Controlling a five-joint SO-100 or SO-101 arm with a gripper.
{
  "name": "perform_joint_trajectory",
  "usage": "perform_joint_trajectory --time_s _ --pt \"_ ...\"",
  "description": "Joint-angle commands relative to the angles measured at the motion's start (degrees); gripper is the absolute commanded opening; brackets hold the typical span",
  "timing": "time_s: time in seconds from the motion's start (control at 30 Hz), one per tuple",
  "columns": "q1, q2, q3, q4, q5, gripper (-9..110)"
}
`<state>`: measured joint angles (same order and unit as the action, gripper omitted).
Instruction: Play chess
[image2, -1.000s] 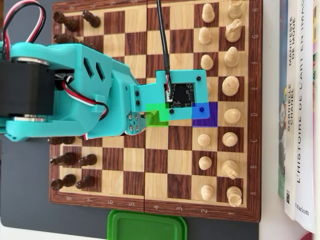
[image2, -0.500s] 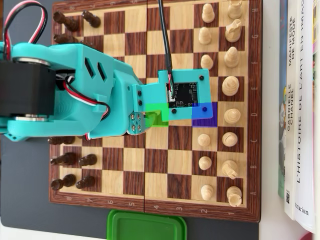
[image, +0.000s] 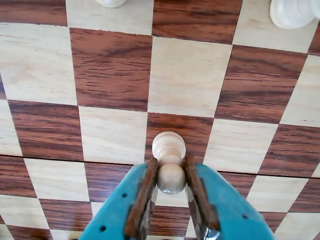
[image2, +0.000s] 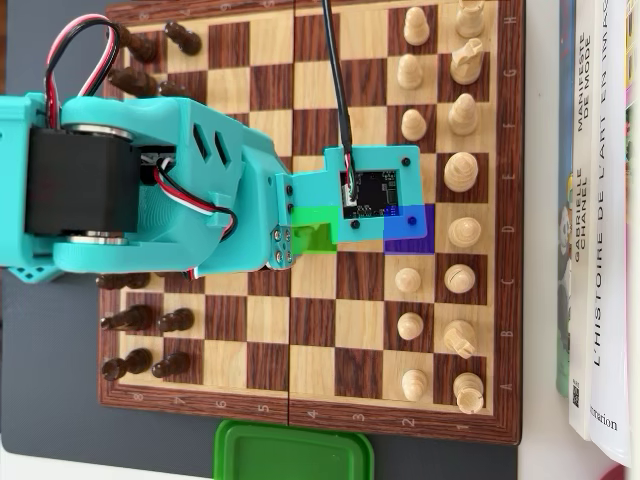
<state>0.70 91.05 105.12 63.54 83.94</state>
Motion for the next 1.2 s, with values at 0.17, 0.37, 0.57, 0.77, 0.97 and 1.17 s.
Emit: perform_joint_trajectory --time_s 0.17,0.37,0.57,0.77,0.97,1.17 --pt "0.4 0.4 -1.8 -0.6 -0.3 5" --pt "0.5 0.4 -1.8 -0.2 -0.4 10" --pt "0.4 0.4 -1.8 -0.2 -0.4 12" --pt "0.2 0.4 -1.8 -0.2 0.1 12" --pt "-0.2 0.5 -1.8 -0.2 0.2 16" --pt "-0.3 3.9 -2.2 -0.1 0.1 16"
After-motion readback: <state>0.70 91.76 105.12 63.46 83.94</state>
